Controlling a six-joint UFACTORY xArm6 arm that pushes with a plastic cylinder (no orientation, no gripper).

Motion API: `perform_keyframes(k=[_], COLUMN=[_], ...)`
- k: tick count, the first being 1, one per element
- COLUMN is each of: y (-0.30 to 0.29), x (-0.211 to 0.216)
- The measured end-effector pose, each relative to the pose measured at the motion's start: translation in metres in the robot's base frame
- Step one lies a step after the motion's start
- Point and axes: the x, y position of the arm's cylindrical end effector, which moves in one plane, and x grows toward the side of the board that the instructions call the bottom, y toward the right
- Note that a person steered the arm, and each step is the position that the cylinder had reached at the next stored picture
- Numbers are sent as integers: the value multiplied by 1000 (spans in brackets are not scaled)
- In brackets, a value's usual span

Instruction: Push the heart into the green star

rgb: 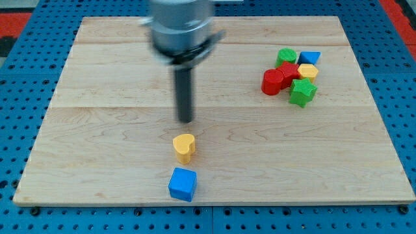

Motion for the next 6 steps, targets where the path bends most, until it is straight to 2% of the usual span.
perform_keyframes(k=[1,2,3,4,5,6], y=[-60,12,114,186,196,243], x=[54,49,23,29,58,50])
